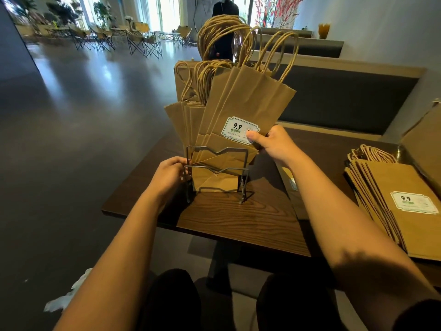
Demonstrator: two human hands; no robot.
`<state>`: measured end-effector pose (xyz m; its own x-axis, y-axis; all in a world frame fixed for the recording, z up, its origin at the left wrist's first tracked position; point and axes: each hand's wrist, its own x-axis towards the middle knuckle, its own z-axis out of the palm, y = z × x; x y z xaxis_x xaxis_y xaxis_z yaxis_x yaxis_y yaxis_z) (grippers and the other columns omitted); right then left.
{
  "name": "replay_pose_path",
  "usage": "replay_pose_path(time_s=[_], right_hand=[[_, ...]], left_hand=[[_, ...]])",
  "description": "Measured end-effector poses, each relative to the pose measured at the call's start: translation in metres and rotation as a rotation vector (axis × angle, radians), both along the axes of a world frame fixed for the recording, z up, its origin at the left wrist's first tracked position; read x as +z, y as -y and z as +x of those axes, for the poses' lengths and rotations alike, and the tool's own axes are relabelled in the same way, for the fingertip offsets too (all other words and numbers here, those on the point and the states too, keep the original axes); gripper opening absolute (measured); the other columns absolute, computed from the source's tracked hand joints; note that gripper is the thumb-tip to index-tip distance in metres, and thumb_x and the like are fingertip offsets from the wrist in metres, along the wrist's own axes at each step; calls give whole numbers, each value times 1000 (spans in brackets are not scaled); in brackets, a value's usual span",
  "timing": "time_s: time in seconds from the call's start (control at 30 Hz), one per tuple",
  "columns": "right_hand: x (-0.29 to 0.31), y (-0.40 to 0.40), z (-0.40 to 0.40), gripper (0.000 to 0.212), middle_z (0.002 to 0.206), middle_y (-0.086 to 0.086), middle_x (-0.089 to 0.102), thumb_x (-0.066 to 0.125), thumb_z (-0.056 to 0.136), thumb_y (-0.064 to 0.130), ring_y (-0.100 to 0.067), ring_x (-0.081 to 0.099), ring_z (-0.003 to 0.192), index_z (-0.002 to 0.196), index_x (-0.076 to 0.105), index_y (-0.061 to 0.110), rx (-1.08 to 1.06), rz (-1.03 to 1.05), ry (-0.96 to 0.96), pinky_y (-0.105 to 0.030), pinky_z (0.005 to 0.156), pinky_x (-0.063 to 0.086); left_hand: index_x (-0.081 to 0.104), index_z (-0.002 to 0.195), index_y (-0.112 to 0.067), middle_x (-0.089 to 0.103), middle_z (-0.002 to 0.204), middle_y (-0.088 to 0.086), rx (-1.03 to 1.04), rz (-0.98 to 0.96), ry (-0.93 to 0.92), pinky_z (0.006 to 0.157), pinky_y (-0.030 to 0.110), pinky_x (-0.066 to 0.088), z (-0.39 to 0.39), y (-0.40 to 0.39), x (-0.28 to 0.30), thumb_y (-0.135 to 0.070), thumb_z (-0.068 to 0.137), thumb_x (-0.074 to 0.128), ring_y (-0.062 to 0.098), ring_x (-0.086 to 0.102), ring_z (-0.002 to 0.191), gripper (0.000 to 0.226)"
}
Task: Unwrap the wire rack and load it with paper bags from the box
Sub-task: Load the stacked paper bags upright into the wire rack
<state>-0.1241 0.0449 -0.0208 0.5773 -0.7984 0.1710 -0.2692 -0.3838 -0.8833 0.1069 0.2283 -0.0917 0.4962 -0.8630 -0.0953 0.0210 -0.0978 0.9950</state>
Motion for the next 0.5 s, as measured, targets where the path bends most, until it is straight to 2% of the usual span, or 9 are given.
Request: replay_pose_path(time_s=[0.1, 0.2, 0.3, 0.37, 0.43, 0.5], right_hand=[[0, -2, 1, 28, 105, 5, 77, 71, 94, 34, -14, 73, 94, 116, 74, 17, 4, -26, -54, -30, 79, 58], [-7, -9, 6, 32, 106, 0, 77, 71, 94, 35, -17, 72, 97, 118, 73, 13, -11, -72, -102, -34, 85, 57], [-13, -15, 6, 31, 103, -2, 77, 67, 97, 36, -16, 71, 92, 115, 73, 11, -12, -55, -114, -33, 80, 55], [-9, -16, 5, 24, 91, 0, 75, 65, 98, 36, -9, 70, 80, 104, 72, 14, 4, -47, -143, -27, 70, 53], [-3, -17, 4, 21, 74, 2, 68, 63, 100, 35, -2, 64, 59, 92, 68, 17, 33, -14, -188, -15, 52, 45], [0, -16, 3, 24, 73, 1, 66, 60, 101, 36, -4, 62, 57, 95, 66, 14, 53, 40, -221, -10, 43, 39]], left_hand=[[72, 103, -8, 70, 98, 11, 23, -2, 64, 78, 35, 53, 1, 4, -5, -1, 96, 50, 24, 65, 89, 24], [72, 104, -10, 71, 95, 7, 48, -12, 129, 74, 32, 52, -1, 3, -6, 0, 95, 55, 17, 66, 84, 21], [70, 105, -7, 71, 94, 6, 51, -23, 174, 74, 30, 53, -7, 3, -5, -1, 96, 58, 13, 68, 81, 17], [69, 106, -8, 72, 96, 7, 57, -17, 231, 74, 29, 54, -8, 1, -4, -2, 96, 59, 13, 69, 82, 16], [70, 105, -10, 72, 97, 7, 54, -11, 266, 74, 29, 55, -5, 0, -4, -4, 95, 60, 13, 70, 83, 15], [69, 105, -12, 72, 99, 5, 31, -1, 290, 73, 25, 54, -3, -1, -5, -7, 96, 63, 11, 71, 87, 12]])
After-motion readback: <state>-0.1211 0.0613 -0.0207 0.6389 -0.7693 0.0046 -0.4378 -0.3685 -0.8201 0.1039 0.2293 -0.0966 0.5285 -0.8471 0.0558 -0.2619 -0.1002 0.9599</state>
